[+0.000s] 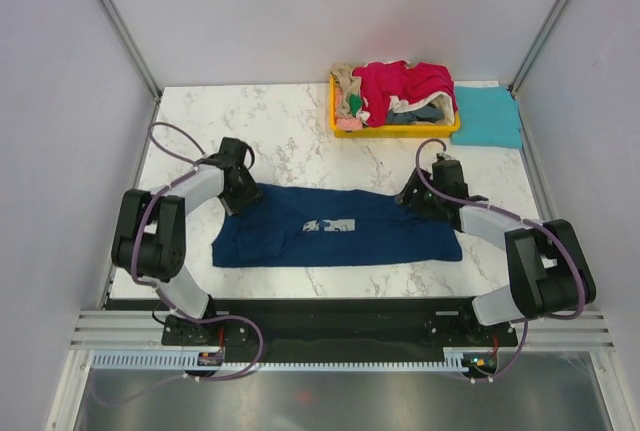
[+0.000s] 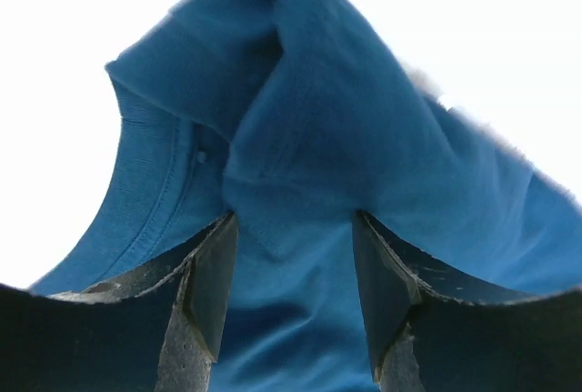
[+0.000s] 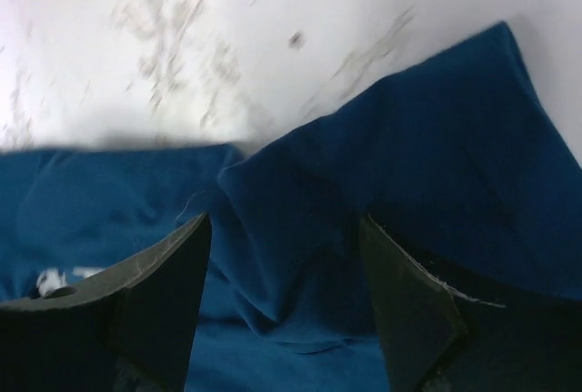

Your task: Fold and stack the t-shirts

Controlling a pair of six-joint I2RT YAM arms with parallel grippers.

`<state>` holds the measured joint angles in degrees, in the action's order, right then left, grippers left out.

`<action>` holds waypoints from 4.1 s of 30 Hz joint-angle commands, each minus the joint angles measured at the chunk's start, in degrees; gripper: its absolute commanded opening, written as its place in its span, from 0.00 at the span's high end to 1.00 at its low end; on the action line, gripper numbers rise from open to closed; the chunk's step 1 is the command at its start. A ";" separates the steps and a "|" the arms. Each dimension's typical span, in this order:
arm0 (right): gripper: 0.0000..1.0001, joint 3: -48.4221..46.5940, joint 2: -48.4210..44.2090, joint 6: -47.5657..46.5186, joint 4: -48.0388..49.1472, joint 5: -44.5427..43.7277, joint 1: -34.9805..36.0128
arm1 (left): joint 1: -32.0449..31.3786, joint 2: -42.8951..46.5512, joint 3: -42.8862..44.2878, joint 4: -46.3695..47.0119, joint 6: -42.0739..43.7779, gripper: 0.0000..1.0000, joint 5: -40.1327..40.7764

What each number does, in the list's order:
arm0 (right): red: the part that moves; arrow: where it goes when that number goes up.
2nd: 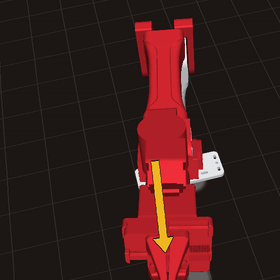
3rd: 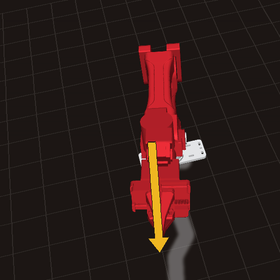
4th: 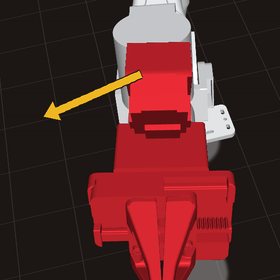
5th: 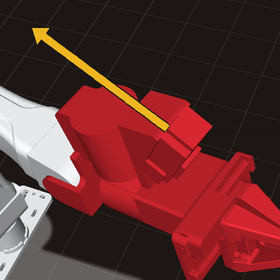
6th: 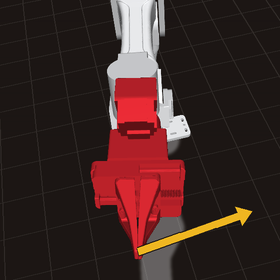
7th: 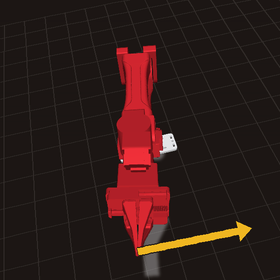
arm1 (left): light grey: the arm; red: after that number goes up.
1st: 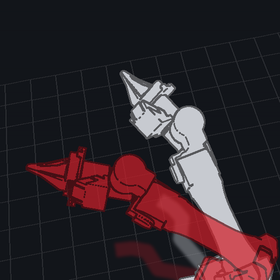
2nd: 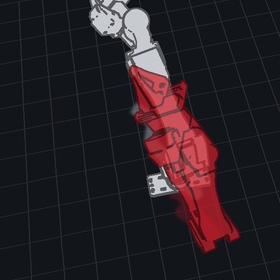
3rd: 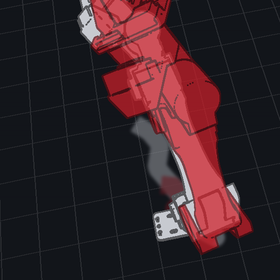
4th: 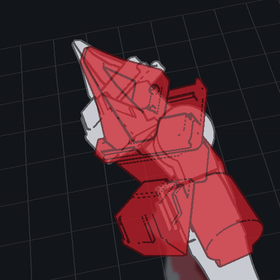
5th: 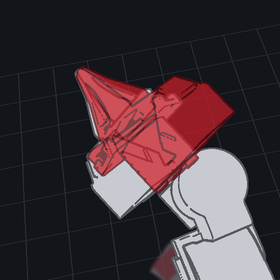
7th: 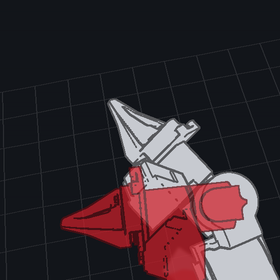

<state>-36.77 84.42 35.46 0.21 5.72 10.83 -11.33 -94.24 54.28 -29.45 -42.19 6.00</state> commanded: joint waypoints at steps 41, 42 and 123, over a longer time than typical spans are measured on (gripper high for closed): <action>0.37 -94.85 61.62 -12.79 -19.90 8.34 33.38 | 1.49 39.89 2.86 -13.79 19.34 0.14 -11.37; 0.37 -95.93 62.78 -12.87 -19.37 8.87 33.38 | 1.49 40.96 2.15 -13.70 19.52 0.14 -11.01; 0.40 15.41 -15.79 9.27 5.68 3.95 35.58 | -23.65 33.59 -32.66 8.97 -8.87 0.36 -13.91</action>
<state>-22.04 67.33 43.11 0.62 9.65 45.98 -34.26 -60.25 23.92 -22.04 -48.53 -8.10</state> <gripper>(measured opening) 0.616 0.653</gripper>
